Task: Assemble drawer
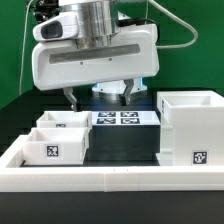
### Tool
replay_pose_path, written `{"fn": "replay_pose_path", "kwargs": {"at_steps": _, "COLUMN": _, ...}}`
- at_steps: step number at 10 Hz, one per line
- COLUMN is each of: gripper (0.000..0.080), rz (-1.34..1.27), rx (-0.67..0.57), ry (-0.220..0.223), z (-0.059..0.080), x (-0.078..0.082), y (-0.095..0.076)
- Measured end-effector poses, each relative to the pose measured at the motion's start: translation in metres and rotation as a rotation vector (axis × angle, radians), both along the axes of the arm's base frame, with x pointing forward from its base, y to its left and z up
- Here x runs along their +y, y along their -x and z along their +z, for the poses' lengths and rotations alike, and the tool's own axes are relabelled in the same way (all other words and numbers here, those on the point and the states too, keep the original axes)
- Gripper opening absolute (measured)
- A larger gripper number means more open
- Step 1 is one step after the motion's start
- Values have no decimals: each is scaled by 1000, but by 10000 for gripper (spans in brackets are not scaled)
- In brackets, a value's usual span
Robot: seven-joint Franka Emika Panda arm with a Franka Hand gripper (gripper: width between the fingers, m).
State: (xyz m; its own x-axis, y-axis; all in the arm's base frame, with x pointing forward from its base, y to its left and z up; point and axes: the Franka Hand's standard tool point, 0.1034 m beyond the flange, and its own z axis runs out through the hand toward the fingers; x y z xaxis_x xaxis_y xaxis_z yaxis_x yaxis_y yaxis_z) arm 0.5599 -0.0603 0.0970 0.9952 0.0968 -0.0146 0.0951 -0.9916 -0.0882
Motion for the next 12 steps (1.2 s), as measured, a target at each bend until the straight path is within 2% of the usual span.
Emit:
{"fn": "replay_pose_path", "kwargs": {"at_steps": 2, "gripper": 649, "rz": -2, "rx": 1, "ry": 0, "z": -1, "x": -1, "y": 1}}
{"fn": "replay_pose_path", "kwargs": {"at_steps": 3, "gripper": 649, "rz": -79, "rx": -2, "ry": 13, "z": -4, "x": -9, "y": 4}}
{"fn": "replay_pose_path", "kwargs": {"at_steps": 5, "gripper": 649, "rz": -128, "rx": 7, "ry": 28, "z": -17, "x": -19, "y": 19}}
{"fn": "replay_pose_path", "kwargs": {"at_steps": 8, "gripper": 649, "rz": -137, "rx": -2, "ry": 45, "z": -33, "x": -23, "y": 22}}
{"fn": "replay_pose_path", "kwargs": {"at_steps": 10, "gripper": 649, "rz": -140, "rx": 0, "ry": 58, "z": -51, "x": -27, "y": 26}}
{"fn": "replay_pose_path", "kwargs": {"at_steps": 12, "gripper": 649, "rz": -123, "rx": 2, "ry": 65, "z": -62, "x": -35, "y": 30}}
